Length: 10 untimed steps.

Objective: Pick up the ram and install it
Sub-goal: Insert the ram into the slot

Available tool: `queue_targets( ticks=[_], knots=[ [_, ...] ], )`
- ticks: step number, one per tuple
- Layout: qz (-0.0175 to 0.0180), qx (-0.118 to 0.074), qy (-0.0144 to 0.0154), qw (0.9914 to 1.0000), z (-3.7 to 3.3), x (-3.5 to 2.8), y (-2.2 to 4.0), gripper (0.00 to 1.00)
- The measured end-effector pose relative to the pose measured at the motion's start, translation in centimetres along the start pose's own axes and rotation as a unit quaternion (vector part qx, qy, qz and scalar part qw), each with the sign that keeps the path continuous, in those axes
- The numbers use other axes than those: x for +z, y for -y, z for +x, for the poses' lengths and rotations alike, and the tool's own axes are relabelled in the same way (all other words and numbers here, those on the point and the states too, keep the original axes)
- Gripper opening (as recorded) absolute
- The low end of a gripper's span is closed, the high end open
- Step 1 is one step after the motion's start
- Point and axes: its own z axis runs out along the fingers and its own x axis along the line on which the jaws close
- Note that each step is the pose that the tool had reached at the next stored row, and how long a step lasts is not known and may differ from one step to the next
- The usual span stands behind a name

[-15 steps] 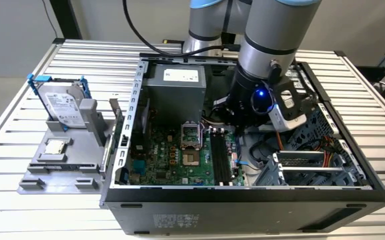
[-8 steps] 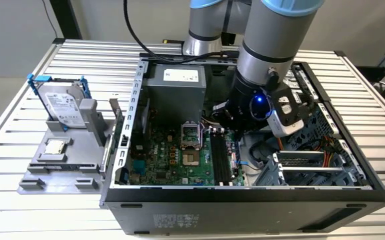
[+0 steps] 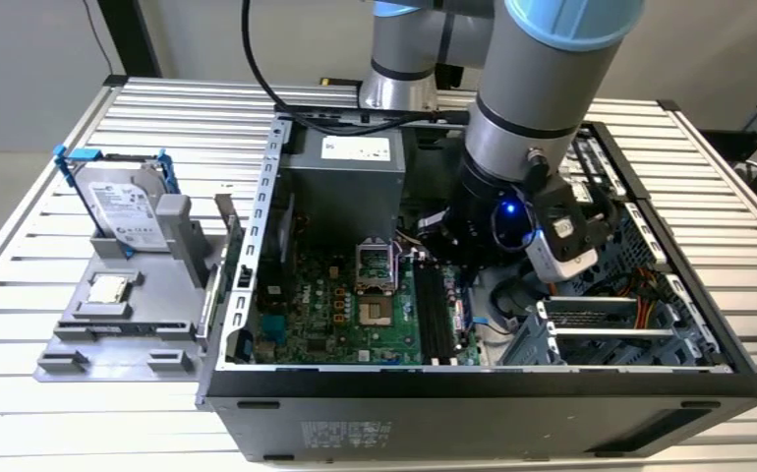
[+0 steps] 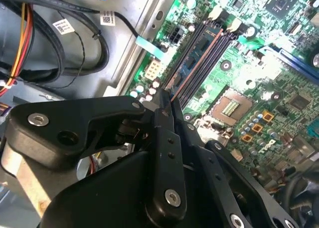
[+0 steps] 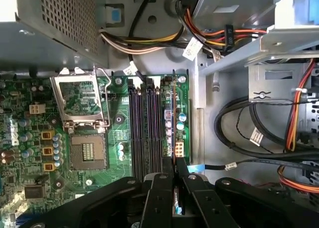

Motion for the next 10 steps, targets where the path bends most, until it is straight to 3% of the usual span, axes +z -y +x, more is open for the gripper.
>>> queue_targets(
  ticks=[4, 10],
  knots=[
    [0.0, 0.0, -0.0007, 1.0, 0.0, 0.16, 0.04, 0.0],
    [0.0018, 0.0, -0.0007, 1.0, 0.17, 1.11, 0.07, 0.0]
  ],
)
